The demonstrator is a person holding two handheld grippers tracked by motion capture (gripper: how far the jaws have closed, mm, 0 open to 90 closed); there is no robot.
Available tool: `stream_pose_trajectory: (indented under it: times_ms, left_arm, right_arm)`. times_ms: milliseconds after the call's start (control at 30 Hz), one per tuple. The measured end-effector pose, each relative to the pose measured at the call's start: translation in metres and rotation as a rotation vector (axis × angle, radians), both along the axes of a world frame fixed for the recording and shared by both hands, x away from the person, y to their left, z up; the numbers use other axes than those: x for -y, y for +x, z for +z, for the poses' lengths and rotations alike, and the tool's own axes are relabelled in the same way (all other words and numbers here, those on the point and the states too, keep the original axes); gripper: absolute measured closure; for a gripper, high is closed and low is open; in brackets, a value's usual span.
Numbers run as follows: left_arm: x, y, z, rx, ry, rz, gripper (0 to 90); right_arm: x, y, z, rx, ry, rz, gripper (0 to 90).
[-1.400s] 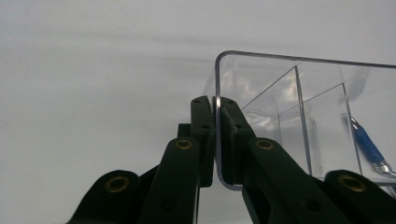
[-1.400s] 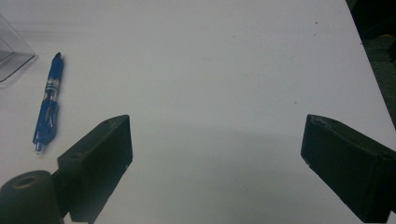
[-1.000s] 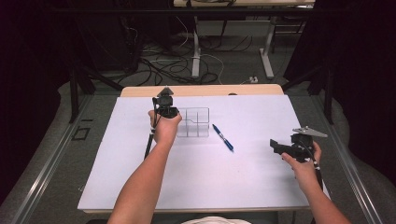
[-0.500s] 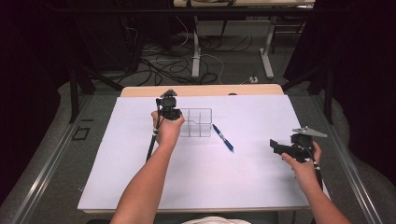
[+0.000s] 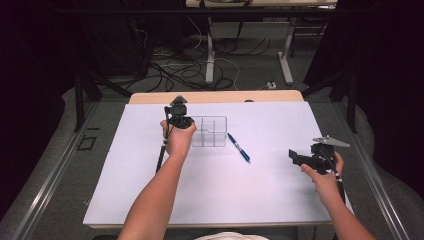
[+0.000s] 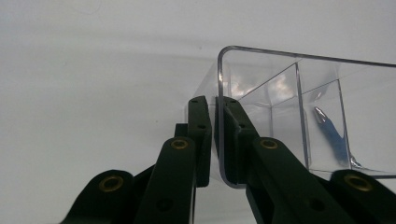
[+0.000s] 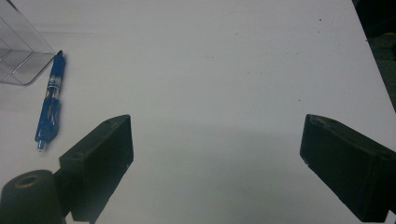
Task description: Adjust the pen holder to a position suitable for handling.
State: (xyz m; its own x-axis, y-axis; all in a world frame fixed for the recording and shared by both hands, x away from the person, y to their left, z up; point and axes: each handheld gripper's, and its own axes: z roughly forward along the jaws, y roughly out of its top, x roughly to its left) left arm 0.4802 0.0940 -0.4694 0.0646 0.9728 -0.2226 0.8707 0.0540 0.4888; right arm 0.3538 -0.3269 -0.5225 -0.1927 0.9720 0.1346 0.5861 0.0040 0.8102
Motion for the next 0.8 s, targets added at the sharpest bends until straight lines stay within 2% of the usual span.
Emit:
stream_pose_trajectory:
  times_ms: [200, 367, 800]
  left_arm:
    - [-0.001, 0.0, 0.001, -0.001, -0.014, -0.003, 82.6]
    - [-0.004, 0.001, 0.002, -0.005, -0.033, -0.024, 76.2]
    - [-0.018, -0.005, 0.012, 0.057, -0.098, -0.061, 58.3]
  right_arm:
    - [0.0, 0.0, 0.0, 0.001, -0.001, 0.0, 9.2]
    - [0.001, 0.0, 0.0, 0.002, -0.005, 0.001, 9.2]
    - [0.0, -0.001, 0.0, 0.002, -0.006, -0.001, 9.3]
